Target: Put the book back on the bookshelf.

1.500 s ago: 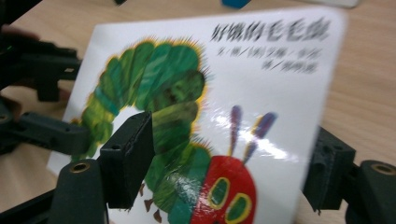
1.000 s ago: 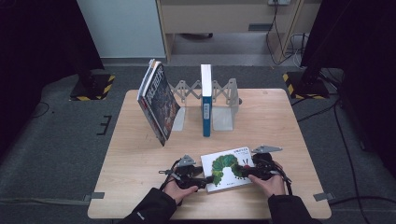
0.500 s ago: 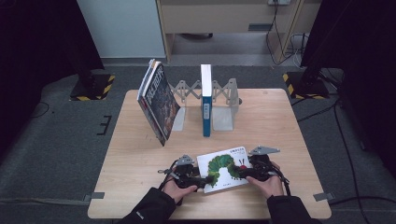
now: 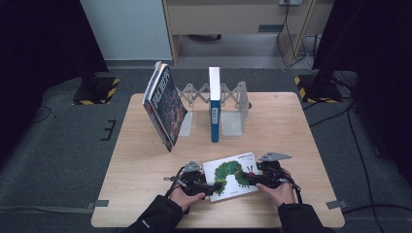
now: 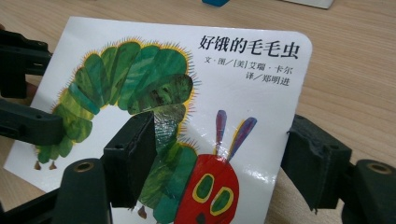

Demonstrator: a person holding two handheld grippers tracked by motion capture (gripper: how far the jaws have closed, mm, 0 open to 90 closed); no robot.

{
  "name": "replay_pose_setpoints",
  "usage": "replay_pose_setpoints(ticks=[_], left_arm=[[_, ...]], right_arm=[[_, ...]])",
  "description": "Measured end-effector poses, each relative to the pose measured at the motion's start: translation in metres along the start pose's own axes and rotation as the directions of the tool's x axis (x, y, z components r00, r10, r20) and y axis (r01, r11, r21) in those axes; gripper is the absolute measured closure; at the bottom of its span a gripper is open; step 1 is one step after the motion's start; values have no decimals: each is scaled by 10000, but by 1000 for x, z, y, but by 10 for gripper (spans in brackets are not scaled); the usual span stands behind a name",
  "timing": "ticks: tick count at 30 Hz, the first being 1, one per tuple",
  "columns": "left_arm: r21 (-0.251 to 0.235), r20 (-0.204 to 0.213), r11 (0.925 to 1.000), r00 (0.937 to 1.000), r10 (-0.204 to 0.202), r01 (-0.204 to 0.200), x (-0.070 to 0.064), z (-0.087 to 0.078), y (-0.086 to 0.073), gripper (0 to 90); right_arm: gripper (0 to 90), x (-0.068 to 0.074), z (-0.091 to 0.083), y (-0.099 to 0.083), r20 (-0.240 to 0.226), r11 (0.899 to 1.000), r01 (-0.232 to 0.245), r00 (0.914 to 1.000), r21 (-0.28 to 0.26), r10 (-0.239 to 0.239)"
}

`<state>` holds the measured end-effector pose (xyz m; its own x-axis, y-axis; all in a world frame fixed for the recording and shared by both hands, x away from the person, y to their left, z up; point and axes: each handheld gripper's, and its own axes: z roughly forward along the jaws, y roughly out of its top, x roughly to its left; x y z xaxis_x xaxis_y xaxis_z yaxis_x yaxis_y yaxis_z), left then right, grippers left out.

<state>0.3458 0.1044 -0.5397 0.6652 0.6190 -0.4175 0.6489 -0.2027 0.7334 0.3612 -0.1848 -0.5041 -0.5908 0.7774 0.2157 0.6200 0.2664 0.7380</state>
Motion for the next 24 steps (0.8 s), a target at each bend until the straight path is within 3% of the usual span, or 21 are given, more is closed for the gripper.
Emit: replay_pose_setpoints(ticks=[6, 10, 13, 16, 19, 24], left_arm=[[-9, -19, 10000, 10000, -14, 14, 0, 0, 0, 301], [-4, -28, 10000, 10000, -2, 2, 0, 0, 0, 306], [-4, -26, 10000, 10000, -5, 5, 0, 0, 0, 306], [-12, -12, 10000, 10000, -10, 10, 0, 0, 0, 306], [-20, 4, 10000, 10000, -33, 33, 0, 0, 0, 306], [13, 71, 10000, 10000, -8, 8, 1, 0, 0, 312]], right_arm=[[301, -1, -1, 0, 111, 10000, -37, 9999, -29, 37], [267, -4, 0, -1, 578, 9997, -59, 9983, 222, 47], [273, -7, 2, -3, 548, 9986, -274, 9982, 461, 248], [280, -5, 6, -4, 220, 9964, -428, 9989, 734, 413], [271, -4, 8, -5, 289, 9969, -303, 9992, 732, 282], [290, -5, 6, -5, 139, 9966, -601, 9981, 561, 595]])
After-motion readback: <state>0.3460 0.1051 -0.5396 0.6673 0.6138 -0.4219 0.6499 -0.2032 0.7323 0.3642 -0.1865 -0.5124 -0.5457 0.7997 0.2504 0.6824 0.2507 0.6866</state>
